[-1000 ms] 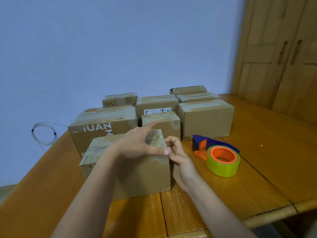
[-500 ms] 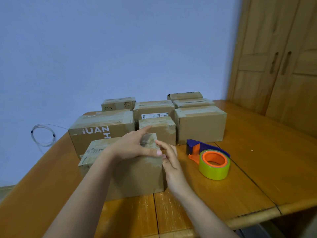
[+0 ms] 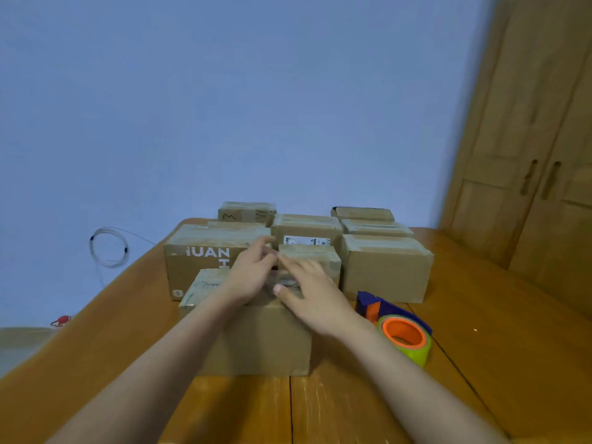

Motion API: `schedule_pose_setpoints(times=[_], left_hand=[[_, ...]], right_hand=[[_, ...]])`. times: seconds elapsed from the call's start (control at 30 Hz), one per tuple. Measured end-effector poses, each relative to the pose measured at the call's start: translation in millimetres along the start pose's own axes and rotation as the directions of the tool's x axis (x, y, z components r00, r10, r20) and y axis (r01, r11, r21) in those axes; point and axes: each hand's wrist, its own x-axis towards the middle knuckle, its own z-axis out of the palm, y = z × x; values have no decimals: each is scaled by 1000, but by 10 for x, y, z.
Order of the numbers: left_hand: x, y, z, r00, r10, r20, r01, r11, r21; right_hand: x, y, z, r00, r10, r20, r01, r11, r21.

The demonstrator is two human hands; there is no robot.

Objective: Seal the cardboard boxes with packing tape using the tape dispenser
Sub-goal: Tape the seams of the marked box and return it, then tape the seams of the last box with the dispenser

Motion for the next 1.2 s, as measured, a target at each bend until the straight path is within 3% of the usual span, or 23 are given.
schedule_pose_setpoints(times=[0.07, 0.17, 0.27, 0.47, 0.57, 0.67, 0.73, 0.83, 1.2], left_hand=[[-37, 9, -52, 993, -9, -114, 3, 999, -50], [-83, -48, -168, 991, 72, -115, -54, 986, 160], [-156, -162, -324, 993, 119, 17, -116, 902, 416], [-363, -261, -526, 989, 106, 101, -145, 804, 576], [-414, -265, -556, 997, 59, 46, -74, 887, 455], [-394, -158, -584, 997, 13, 77, -29, 977, 211], [-377, -55, -598, 989, -30, 145, 31, 1000, -4], [-351, 72, -590, 974, -34, 226, 93, 963, -255], [-194, 99, -487, 947, -15, 322, 109, 955, -276]], right_hand=[[109, -37, -23, 993, 15, 118, 5, 986, -167], [195, -32, 64, 963, 79, 258, -12, 967, -254], [162, 4, 128, 971, 88, 221, -32, 969, -244], [149, 3, 147, 980, 86, 177, -49, 977, -206], [163, -12, 166, 977, 98, 190, -50, 969, -243], [211, -46, 99, 986, 55, 158, -19, 974, -224], [269, -107, 22, 998, -66, -6, 65, 991, -114], [348, -238, -87, 950, -163, -266, 202, 972, 123], [517, -173, -169, 900, -271, -343, 291, 957, 8]])
